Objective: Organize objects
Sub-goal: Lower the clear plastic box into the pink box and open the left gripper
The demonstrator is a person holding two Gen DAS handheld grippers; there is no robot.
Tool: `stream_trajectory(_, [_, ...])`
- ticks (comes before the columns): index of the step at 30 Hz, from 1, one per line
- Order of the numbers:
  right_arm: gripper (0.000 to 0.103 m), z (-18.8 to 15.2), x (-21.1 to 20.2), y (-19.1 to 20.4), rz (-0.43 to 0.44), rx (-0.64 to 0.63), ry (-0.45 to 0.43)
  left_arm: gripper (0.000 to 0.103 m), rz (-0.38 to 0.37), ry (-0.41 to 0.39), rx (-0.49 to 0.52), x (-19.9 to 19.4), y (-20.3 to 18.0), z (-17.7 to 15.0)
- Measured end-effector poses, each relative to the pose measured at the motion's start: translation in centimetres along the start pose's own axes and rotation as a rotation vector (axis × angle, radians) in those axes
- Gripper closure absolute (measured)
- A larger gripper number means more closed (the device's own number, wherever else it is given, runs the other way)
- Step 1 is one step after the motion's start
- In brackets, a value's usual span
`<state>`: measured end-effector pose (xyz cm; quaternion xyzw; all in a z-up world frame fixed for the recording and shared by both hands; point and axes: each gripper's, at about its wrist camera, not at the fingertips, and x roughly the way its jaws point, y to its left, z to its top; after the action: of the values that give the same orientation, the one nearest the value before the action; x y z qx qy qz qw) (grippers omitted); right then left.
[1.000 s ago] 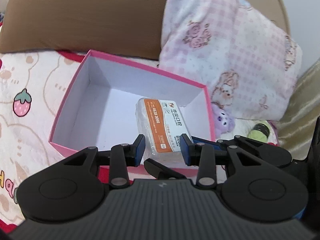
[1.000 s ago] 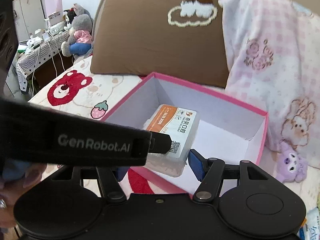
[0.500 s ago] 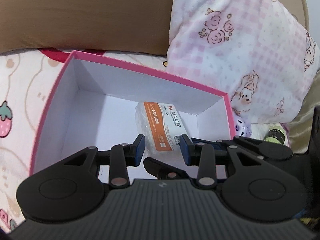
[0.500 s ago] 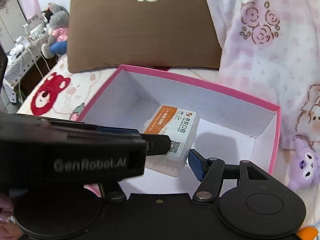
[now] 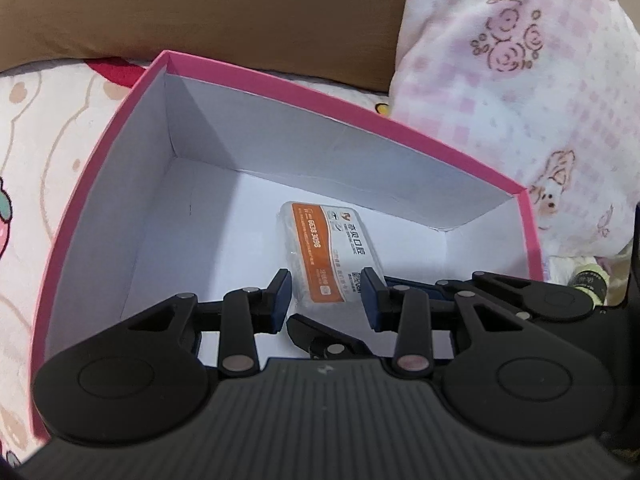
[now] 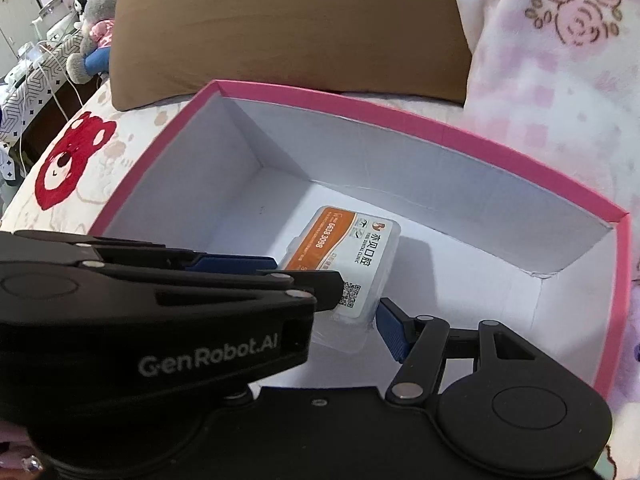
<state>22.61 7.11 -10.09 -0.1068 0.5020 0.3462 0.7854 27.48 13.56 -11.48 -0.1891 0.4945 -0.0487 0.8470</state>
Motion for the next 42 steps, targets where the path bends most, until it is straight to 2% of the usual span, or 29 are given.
stream_trajectory(7, [0.038,0.2,1.6,-0.6,0.011,-0.02,0.052,0.071,0.013,0.018,-0.014,1.5,0.7,0.0])
stream_trajectory(15, [0.038,-0.1,2.2,-2.2,0.07,0.074,0.071,0.073,0.011,0.039,-0.053,2.7,1.4,-0.1])
stream_trajectory(20, [0.038,-0.3,2.1,-2.7,0.093,0.097,0.058,0.075,0.014,0.017,-0.061,2.5,1.5,-0.1])
stream_trajectory(24, [0.047,-0.3,1.9,-2.5,0.054,0.091,0.037,0.077,0.008,0.019,-0.086,2.5,1.9,0.0])
stream_trajectory(29, [0.048,-0.2,2.0,-2.1,0.032,0.086,0.025,0.077,0.006,0.019,-0.114,2.5,2.3,-0.2])
stream_trajectory(37, [0.043,-0.2,1.4,-2.4,0.029,0.063,0.021,0.076,0.023,0.022,-0.12,2.2,2.4,-0.2])
stream_trajectory(38, [0.039,-0.3,1.0,-2.3,0.018,0.048,0.008,0.075,0.031,0.017,-0.115,1.9,2.3,-0.3])
stream_trajectory(42, [0.037,-0.9,-1.0,-1.3,-0.044,-0.044,-0.03,0.069,0.038,0.001,-0.098,0.4,1.9,-0.3])
